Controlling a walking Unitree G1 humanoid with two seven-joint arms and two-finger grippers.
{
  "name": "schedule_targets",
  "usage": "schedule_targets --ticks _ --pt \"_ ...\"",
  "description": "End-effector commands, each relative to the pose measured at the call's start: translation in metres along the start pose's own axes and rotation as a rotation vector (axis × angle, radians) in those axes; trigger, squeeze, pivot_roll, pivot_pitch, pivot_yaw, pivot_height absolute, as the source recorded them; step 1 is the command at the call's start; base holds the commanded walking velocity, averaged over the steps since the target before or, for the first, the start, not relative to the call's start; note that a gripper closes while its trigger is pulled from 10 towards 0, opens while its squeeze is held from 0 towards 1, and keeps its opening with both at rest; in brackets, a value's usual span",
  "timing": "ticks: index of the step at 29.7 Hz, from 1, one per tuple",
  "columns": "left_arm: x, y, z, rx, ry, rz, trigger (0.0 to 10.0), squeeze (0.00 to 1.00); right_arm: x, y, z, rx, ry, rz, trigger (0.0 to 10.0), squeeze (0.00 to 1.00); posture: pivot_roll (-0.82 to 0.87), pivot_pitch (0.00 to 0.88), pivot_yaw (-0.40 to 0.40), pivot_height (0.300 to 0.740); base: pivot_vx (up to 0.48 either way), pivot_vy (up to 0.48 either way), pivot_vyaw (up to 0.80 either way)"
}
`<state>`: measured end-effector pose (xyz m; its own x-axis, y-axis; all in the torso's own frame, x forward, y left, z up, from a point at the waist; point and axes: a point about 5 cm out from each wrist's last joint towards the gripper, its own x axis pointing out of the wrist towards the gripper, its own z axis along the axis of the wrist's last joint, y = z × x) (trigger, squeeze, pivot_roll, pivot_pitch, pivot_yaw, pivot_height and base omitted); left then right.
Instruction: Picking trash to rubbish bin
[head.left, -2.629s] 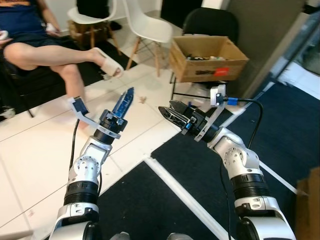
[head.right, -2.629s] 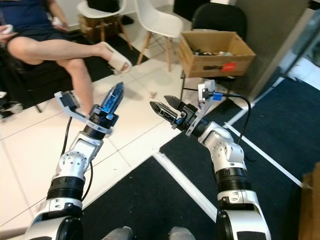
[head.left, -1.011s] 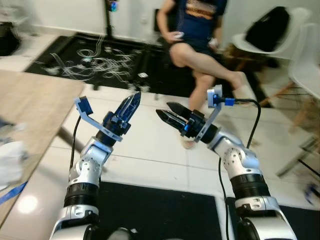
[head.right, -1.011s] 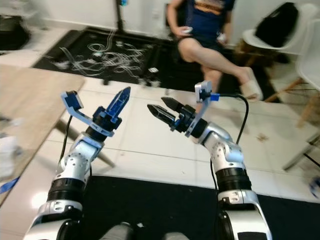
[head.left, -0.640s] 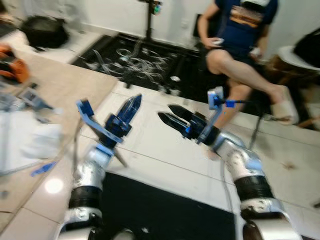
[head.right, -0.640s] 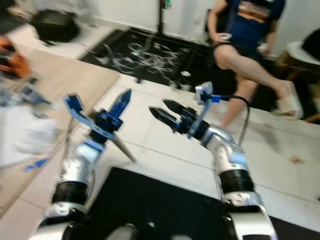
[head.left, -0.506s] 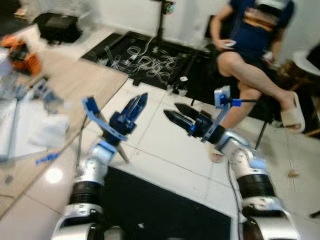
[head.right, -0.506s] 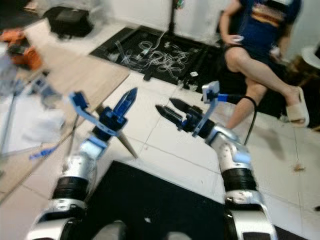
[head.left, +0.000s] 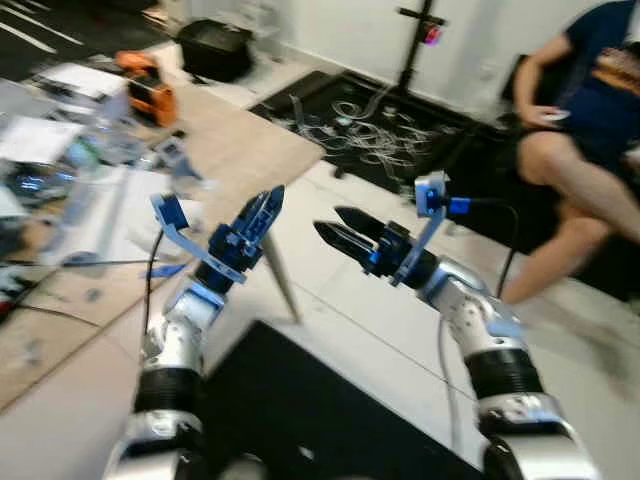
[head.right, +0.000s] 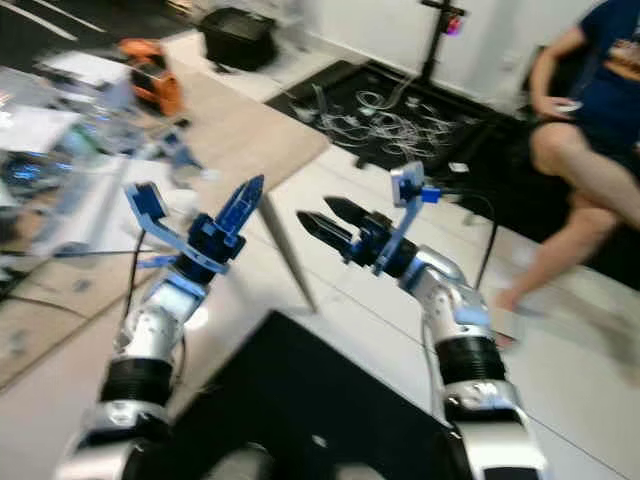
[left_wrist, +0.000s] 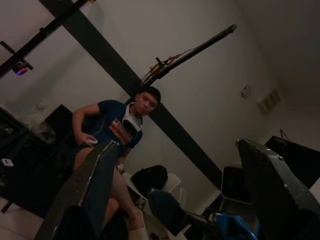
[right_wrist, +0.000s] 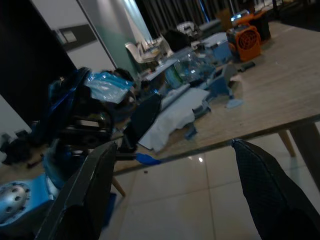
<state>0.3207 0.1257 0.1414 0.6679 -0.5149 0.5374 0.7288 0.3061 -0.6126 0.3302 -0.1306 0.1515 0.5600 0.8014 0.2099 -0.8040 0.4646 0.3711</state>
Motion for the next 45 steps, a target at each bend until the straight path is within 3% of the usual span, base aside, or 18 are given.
schedule_targets --ticks 1,5,6,7,8,45 --pt "-0.0021 0.0006 -0.0030 -0.005 0.007 0.011 10.0 0.00 0.0014 0.0003 -0.0017 -0.001 0.010 -0.001 10.0 0.00 -0.05 0.000 -0.083 0.740 0.000 0.000 0.77" --pt "-0.0021 0.0006 -0.0028 -0.006 0.006 0.012 10.0 0.00 0.0014 -0.0003 -0.0018 0.003 0.012 -0.008 10.0 0.00 -0.05 0.000 -0.082 0.740 0.000 0.000 0.77" --pt "-0.0020 0.0006 -0.0027 -0.006 0.006 0.012 10.0 0.00 0.0014 -0.0003 -0.0015 0.003 0.010 -0.007 10.0 0.16 -0.05 0.000 -0.082 0.740 0.000 0.000 0.77" --pt "-0.0020 0.0006 -0.0026 -0.006 0.006 0.012 10.0 0.00 0.0014 -0.0002 -0.0011 0.003 0.007 -0.005 10.0 0.70 -0.05 0.000 -0.082 0.740 0.000 0.000 0.76" --pt "-0.0020 0.0007 -0.0026 -0.006 0.006 0.012 10.0 0.00 0.0014 0.0000 -0.0008 0.002 0.005 -0.002 10.0 1.00 -0.05 0.000 -0.082 0.740 0.000 0.000 0.74" --pt "-0.0019 0.0019 -0.0037 0.006 0.017 0.029 10.0 0.00 0.0013 0.0003 0.0000 0.002 -0.002 -0.001 10.0 1.00 -0.05 0.000 -0.084 0.740 0.000 0.000 0.74"
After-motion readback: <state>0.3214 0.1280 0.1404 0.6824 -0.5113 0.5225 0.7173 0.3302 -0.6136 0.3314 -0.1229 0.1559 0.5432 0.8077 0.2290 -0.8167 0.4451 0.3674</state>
